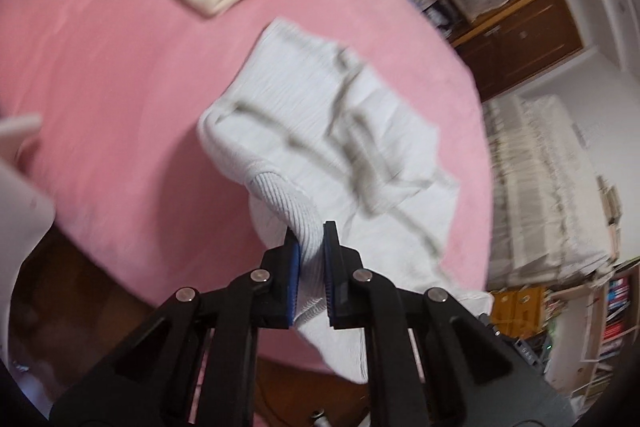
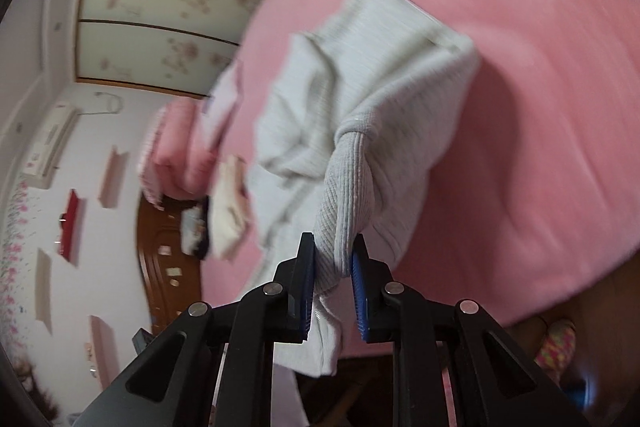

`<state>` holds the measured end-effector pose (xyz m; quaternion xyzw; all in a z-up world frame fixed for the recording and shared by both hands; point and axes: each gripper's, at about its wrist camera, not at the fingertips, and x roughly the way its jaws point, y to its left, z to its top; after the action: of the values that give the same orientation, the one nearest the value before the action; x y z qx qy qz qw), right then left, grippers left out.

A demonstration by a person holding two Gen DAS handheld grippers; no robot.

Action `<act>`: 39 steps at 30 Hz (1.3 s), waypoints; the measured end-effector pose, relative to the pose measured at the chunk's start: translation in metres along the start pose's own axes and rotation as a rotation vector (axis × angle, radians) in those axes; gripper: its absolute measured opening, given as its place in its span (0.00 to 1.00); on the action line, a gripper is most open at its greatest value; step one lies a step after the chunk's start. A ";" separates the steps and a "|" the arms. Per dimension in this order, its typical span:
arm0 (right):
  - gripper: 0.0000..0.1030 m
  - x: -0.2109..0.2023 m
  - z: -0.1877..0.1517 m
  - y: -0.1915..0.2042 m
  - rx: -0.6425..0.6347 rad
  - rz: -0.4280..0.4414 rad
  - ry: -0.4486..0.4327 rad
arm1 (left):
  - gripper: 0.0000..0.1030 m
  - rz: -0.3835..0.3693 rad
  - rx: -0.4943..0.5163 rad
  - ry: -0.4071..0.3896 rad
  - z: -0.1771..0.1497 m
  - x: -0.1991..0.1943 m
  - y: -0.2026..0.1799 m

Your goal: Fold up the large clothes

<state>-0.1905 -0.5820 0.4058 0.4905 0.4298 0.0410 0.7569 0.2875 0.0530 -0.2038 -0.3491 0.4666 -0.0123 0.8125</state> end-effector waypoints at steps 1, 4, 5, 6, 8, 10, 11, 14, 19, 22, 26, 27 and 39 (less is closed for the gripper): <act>0.16 0.000 0.009 0.011 -0.009 0.013 -0.019 | 0.07 -0.013 0.005 -0.019 0.014 -0.003 -0.011; 0.16 0.000 0.038 0.043 -0.061 0.024 -0.094 | 0.07 -0.053 0.014 -0.075 0.048 -0.013 -0.031; 0.16 -0.003 0.051 0.049 -0.076 0.028 -0.112 | 0.07 -0.075 0.008 -0.093 0.063 -0.014 -0.038; 0.15 -0.004 0.065 0.056 -0.090 0.033 -0.131 | 0.07 -0.087 0.005 -0.099 0.073 -0.016 -0.041; 0.15 0.000 0.086 0.071 -0.112 0.045 -0.165 | 0.07 -0.115 -0.010 -0.120 0.101 -0.014 -0.050; 0.15 0.006 0.108 0.085 -0.130 0.047 -0.190 | 0.07 -0.098 -0.002 -0.135 0.124 -0.008 -0.059; 0.15 0.010 0.122 0.093 -0.139 0.050 -0.211 | 0.07 -0.082 0.008 -0.141 0.137 -0.004 -0.064; 0.01 0.021 0.157 0.114 -0.162 0.080 -0.298 | 0.07 -0.067 0.007 -0.131 0.171 0.019 -0.078; 0.01 0.050 0.225 0.145 -0.179 0.052 -0.417 | 0.07 -0.022 0.019 -0.082 0.216 0.088 -0.096; 0.01 0.087 0.250 0.151 -0.192 -0.048 -0.376 | 0.07 0.054 0.036 -0.045 0.241 0.143 -0.096; 0.01 0.150 0.268 0.147 -0.218 -0.249 -0.243 | 0.08 0.173 0.034 0.059 0.265 0.211 -0.084; 0.01 0.165 0.271 0.148 -0.235 -0.302 -0.212 | 0.11 0.212 0.041 0.107 0.271 0.225 -0.082; 0.42 0.292 0.281 0.107 -0.421 -0.504 0.141 | 0.74 0.309 0.183 0.093 0.270 0.235 -0.070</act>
<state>0.2251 -0.5849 0.3527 0.1977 0.5711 -0.0258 0.7963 0.6484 0.0685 -0.2527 -0.1969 0.5485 0.0540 0.8108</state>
